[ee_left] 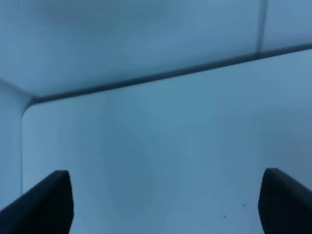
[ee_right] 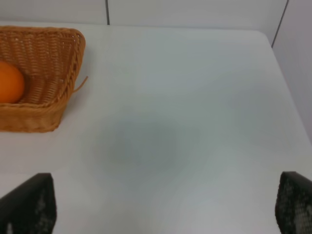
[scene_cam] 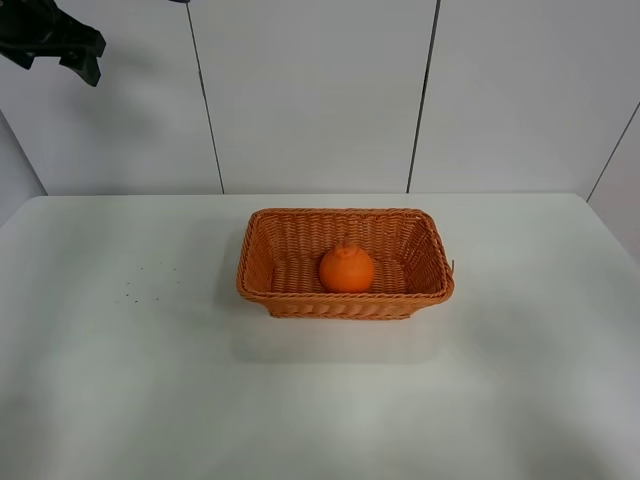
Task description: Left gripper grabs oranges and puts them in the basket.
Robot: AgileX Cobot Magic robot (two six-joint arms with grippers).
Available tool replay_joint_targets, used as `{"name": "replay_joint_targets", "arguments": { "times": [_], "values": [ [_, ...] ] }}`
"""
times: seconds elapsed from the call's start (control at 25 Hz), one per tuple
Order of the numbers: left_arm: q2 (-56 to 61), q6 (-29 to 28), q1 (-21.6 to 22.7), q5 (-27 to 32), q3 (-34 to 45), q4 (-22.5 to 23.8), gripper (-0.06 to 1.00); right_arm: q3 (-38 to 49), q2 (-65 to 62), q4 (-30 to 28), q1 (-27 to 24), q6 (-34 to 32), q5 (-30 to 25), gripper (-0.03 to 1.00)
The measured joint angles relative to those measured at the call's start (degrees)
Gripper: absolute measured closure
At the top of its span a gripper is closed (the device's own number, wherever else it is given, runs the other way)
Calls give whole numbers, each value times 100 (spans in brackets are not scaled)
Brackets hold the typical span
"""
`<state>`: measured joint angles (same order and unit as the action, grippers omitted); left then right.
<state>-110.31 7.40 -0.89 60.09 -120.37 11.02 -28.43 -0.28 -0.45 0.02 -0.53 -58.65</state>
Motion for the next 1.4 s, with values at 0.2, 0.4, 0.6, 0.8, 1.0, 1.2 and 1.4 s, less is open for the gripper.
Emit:
{"name": "replay_joint_targets", "arguments": {
  "times": [0.2,0.4,0.6,0.8,1.0,1.2,1.4],
  "values": [
    [61,17,237,-5,371,-354,8,0,0,0,0,0,0,27],
    [447,36,242,-209,1104,-512,8,0,0,0,0,0,0,27],
    [1244,62,242,-727,2160,-541,8,0,0,0,0,0,0,27],
    [2393,86,242,-1472,3319,-535,8,0,0,0,0,0,0,27],
    [3510,110,242,-2009,4385,-431,8,0,0,0,0,0,0,27],
    [4540,120,242,-2427,5302,-385,8,0,0,0,0,0,0,27],
    [5421,102,242,-2385,5872,-385,8,0,0,0,0,0,0,27]
  ]
}}
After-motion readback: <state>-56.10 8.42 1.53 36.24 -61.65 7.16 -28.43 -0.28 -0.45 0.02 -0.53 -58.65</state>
